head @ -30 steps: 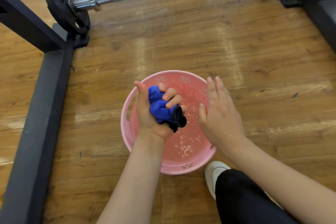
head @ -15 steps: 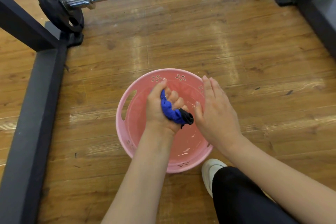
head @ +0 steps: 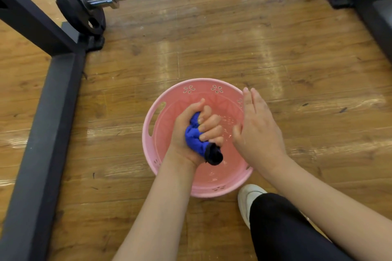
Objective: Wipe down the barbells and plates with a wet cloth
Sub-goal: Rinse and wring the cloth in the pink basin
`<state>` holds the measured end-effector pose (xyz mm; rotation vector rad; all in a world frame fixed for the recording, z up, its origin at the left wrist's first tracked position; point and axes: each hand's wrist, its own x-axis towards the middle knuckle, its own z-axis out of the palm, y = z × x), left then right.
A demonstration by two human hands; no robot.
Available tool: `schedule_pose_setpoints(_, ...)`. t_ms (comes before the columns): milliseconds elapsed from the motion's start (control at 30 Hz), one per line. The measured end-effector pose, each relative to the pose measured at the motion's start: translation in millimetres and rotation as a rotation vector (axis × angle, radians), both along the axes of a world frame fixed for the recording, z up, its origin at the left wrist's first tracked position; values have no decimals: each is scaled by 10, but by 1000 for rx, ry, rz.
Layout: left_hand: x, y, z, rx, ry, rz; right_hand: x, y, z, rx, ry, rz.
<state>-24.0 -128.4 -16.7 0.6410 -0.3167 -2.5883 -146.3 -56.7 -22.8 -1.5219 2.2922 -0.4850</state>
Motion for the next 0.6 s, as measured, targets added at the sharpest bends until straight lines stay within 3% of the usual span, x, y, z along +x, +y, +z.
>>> schedule_pose_setpoints(200,20,30,20,-19,-161,261,2,8,-30,-18,0,7)
schedule_pose_setpoints(333,28,-13,25,48,-71,303,6,-5,-62,-55,4,-15)
schedule_pose_setpoints(600,-124,-15,157,39,-339,364,-5,-8,-73,-81,16,-21)
